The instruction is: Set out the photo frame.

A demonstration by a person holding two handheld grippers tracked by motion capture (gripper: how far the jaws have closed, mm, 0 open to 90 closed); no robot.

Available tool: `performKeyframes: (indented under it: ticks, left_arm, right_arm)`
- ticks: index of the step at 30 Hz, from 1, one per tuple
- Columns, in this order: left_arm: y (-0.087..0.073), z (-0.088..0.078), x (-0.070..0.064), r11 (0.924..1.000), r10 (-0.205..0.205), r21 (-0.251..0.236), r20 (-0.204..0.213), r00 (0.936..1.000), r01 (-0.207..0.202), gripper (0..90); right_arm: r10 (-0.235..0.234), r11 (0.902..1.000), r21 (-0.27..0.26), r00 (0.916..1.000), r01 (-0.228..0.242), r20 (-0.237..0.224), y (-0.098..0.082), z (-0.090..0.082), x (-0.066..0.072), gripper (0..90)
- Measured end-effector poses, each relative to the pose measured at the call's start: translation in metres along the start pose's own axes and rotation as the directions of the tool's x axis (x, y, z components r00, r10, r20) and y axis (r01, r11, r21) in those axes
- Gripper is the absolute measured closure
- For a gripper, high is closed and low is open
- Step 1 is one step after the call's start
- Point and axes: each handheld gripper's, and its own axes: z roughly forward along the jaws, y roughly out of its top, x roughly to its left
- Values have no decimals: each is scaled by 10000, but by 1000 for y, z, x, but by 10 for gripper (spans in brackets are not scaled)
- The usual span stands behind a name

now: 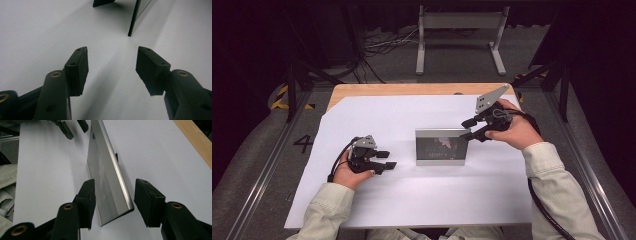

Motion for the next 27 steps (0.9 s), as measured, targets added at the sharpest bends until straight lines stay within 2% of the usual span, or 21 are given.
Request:
performKeyframes:
  ticks: [18,22,27]
  left_arm:
    - [1,1,0,10000,-59,-18,-37,10000,59,435]
    - [1,1,1,10000,-38,4,-29,10000,38,435]
    - [1,1,1,10000,-54,-32,-32,10000,54,434]
  right_arm:
    - [600,9973,-462,9971,-579,462,-24,-31,2,482]
    - [841,9947,-643,9945,-801,622,-32,-37,3,462]
    - [1373,9862,-1056,9865,-1277,893,-43,-41,4,414]
